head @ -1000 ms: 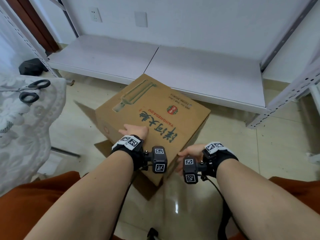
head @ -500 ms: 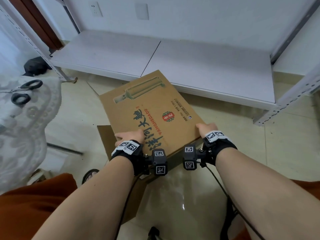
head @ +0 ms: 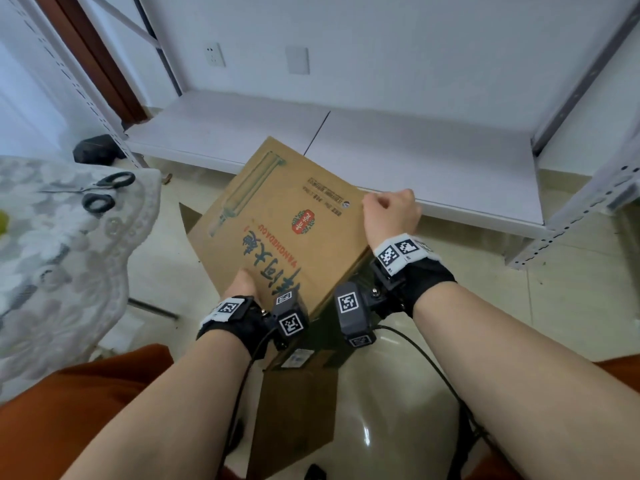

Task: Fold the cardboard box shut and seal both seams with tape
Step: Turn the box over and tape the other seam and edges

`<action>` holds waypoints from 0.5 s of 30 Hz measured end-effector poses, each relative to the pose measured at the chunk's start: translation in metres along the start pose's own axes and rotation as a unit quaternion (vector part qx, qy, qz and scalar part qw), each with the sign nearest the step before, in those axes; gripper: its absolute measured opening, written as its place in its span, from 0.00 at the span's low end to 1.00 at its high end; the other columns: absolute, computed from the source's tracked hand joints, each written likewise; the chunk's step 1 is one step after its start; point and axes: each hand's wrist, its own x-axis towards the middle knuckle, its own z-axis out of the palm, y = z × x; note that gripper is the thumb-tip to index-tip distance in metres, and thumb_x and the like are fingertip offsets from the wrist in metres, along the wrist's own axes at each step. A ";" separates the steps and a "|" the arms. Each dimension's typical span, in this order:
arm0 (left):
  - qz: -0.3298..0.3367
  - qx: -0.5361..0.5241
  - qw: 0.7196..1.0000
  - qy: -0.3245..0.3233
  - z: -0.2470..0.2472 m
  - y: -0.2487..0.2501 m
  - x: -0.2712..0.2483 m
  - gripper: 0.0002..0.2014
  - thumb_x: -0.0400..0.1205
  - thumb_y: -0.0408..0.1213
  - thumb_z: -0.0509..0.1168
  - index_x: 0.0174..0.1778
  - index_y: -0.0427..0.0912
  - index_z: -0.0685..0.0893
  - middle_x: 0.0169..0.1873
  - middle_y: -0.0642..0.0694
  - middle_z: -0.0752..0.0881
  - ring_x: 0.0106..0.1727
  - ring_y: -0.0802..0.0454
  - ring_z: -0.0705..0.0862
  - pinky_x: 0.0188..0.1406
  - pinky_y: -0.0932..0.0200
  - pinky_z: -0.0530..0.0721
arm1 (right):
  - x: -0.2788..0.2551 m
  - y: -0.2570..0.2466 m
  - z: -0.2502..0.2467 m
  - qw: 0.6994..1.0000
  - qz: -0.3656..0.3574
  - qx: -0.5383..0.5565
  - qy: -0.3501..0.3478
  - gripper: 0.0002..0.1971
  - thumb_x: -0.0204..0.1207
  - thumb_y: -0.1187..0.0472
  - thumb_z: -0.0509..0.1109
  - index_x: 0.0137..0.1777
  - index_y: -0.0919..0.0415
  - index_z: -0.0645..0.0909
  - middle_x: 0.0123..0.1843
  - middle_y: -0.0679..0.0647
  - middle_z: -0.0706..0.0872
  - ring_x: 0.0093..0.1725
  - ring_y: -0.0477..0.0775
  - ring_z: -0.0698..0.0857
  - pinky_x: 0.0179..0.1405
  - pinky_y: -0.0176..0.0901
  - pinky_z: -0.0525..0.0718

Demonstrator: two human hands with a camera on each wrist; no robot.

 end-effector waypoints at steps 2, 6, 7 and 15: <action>-0.031 -0.042 0.999 -0.015 -0.008 -0.004 0.002 0.25 0.75 0.56 0.53 0.60 0.42 0.77 0.58 0.36 0.83 0.50 0.37 0.83 0.47 0.47 0.82 | -0.008 -0.006 0.000 1.000 -0.019 -0.020 -0.004 0.16 0.78 0.56 0.62 0.28 0.55 0.74 0.52 0.50 0.71 0.59 0.56 0.71 0.67 0.54 0.72; -0.005 -0.104 0.994 -0.026 -0.009 -0.008 -0.018 0.25 0.86 0.45 0.50 0.76 0.35 0.69 0.74 0.34 0.72 0.73 0.33 0.73 0.65 0.46 0.74 | -0.025 -0.044 0.001 0.992 -0.120 -0.044 -0.006 0.12 0.78 0.58 0.60 0.34 0.59 0.77 0.49 0.50 0.70 0.52 0.53 0.65 0.59 0.44 0.69; 0.008 -0.121 0.992 -0.043 -0.006 -0.012 -0.020 0.24 0.88 0.40 0.47 0.78 0.31 0.66 0.77 0.34 0.69 0.76 0.34 0.70 0.68 0.48 0.73 | -0.029 -0.056 0.005 0.988 -0.153 -0.036 -0.003 0.13 0.77 0.58 0.61 0.32 0.59 0.76 0.47 0.50 0.71 0.51 0.54 0.65 0.56 0.44 0.68; -0.036 -0.301 0.924 -0.235 0.021 -0.033 -0.026 0.37 0.83 0.64 0.49 0.76 0.36 0.70 0.70 0.34 0.77 0.66 0.36 0.80 0.61 0.42 0.78 | -0.062 -0.062 0.019 0.923 -0.370 0.104 0.010 0.15 0.70 0.56 0.58 0.26 0.63 0.76 0.33 0.52 0.78 0.42 0.54 0.73 0.40 0.36 0.67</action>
